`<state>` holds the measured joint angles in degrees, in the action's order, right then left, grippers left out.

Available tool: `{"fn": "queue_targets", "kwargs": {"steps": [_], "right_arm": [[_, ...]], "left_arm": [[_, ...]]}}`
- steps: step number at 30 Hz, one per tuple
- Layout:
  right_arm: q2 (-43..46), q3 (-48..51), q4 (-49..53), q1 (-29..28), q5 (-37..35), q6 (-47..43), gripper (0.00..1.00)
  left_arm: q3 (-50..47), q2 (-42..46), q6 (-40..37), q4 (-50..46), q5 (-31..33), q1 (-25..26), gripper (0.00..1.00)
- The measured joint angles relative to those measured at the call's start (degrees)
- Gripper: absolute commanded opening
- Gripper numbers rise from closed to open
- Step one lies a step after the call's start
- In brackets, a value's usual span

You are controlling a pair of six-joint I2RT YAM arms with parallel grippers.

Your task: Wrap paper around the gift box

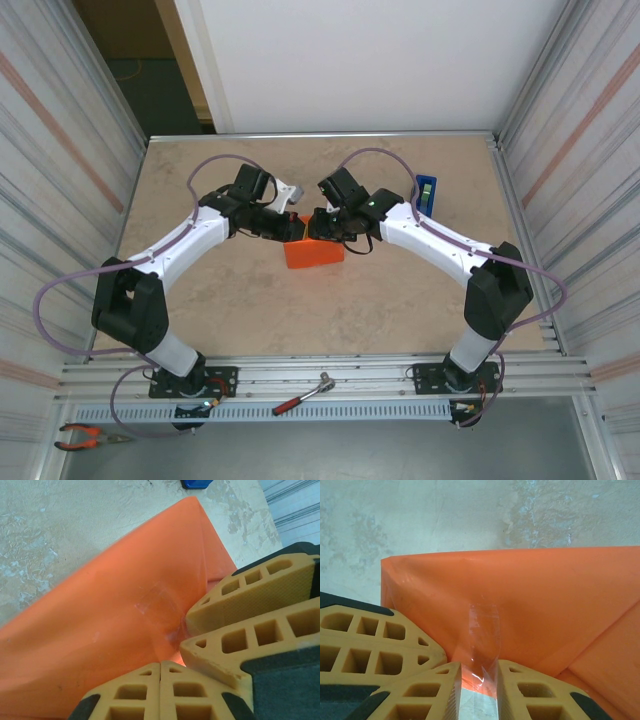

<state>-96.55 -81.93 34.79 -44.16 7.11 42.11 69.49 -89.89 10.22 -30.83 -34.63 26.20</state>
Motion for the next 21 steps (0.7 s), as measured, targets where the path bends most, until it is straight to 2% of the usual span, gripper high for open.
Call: {"fn": "queue_targets", "kwargs": {"steps": [6,17,19,21], "right_arm": [[0.0,0.0,0.0,0.0,0.2,-0.2,0.27],[2.1,1.4,1.2,0.6,1.2,-0.4,0.38],[3.1,1.9,2.2,0.9,1.8,-0.4,0.37],[4.0,2.0,2.6,1.6,2.3,-0.4,0.32]], "left_arm": [[0.0,0.0,-0.1,0.0,0.0,0.0,0.00],[-0.2,0.0,-0.2,1.2,0.5,-0.2,0.00],[-0.2,-0.1,-0.1,1.4,0.6,-0.3,0.00],[-0.2,-0.1,-0.2,1.6,0.8,-0.3,0.00]]}}
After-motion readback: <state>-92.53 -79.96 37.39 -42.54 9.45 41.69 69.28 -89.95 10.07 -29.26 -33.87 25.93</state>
